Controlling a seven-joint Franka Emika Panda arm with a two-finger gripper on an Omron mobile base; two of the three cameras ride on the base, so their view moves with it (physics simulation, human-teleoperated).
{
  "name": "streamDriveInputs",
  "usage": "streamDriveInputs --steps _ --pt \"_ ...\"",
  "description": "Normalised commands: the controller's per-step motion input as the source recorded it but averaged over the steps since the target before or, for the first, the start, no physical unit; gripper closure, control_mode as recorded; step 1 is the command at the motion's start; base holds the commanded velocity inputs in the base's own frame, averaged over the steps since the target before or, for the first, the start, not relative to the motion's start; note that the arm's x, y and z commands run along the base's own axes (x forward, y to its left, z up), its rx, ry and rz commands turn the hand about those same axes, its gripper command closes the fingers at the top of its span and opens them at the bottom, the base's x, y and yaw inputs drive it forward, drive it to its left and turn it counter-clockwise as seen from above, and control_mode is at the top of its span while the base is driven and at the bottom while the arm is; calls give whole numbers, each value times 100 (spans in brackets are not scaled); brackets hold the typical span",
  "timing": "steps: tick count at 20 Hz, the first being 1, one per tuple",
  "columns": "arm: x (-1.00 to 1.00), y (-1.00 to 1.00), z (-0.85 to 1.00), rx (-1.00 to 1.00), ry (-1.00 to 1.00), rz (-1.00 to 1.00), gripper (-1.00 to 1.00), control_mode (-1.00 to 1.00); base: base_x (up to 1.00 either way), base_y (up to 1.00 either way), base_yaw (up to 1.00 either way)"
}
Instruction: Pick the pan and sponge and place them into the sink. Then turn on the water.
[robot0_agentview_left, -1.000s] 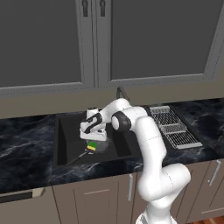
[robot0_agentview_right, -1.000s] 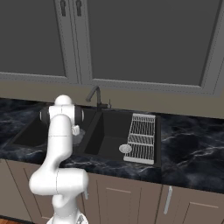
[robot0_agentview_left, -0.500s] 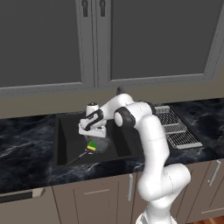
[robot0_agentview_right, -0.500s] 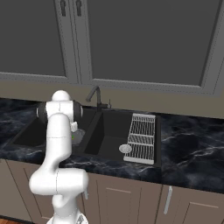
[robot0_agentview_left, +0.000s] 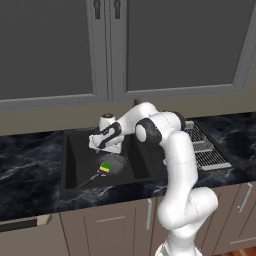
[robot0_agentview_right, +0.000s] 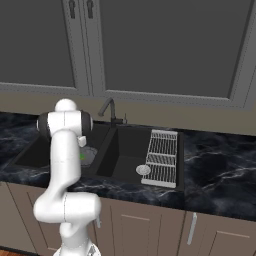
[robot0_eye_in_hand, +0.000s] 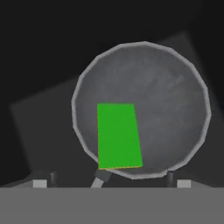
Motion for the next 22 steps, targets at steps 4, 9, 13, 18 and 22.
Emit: streamDriveInputs --steps 4,9,13,18,22 --pt "-19 0 34 6 -15 0 -100 -100 0 0 0" --pt "-22 -1 36 6 -13 0 -100 -100 0 0 0" --pt "-25 -7 31 5 -15 0 -100 -100 0 0 0" --pt "-28 -11 30 4 -14 0 -100 -100 0 0 0" --pt "-28 -8 28 2 -17 0 -100 -100 0 0 0"
